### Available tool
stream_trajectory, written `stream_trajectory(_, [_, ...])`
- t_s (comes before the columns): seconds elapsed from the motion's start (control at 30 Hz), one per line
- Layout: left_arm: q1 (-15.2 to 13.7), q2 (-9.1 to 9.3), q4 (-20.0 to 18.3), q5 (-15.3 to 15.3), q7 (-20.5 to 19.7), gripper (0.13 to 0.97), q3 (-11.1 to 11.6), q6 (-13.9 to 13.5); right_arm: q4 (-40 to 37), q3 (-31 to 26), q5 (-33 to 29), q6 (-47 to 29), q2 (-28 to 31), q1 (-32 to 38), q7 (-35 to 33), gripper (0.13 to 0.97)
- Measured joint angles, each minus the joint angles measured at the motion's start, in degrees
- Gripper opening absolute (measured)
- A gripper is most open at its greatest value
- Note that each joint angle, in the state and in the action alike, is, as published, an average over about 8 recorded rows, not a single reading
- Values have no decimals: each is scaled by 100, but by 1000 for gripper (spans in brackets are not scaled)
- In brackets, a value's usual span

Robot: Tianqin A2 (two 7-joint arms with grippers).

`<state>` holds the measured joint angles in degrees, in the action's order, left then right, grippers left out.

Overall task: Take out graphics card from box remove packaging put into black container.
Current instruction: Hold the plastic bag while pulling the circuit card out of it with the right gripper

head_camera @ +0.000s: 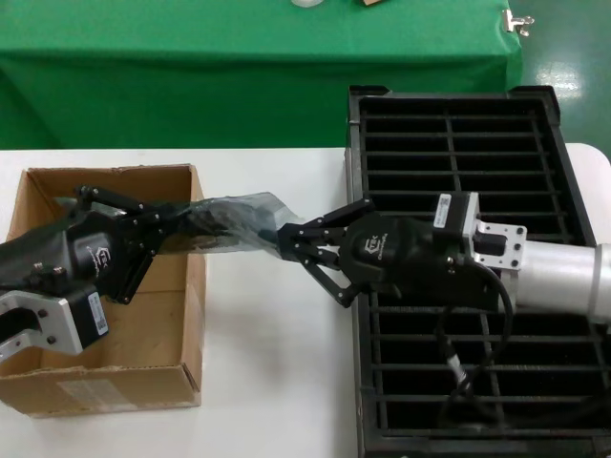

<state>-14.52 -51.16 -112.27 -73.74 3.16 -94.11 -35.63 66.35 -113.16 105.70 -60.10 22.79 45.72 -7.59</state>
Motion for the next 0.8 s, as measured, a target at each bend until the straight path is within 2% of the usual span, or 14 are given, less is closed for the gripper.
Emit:
stream_trajectory(0.33, [0,0,0,0,-1,139,0,0,-513,-210,-177,-425,-133,556,86,134])
stream_trajectory(0.8, [0,0,0,0,-1,139,0,0,-1426,-96,-278,-427,-412,1051,-96,134])
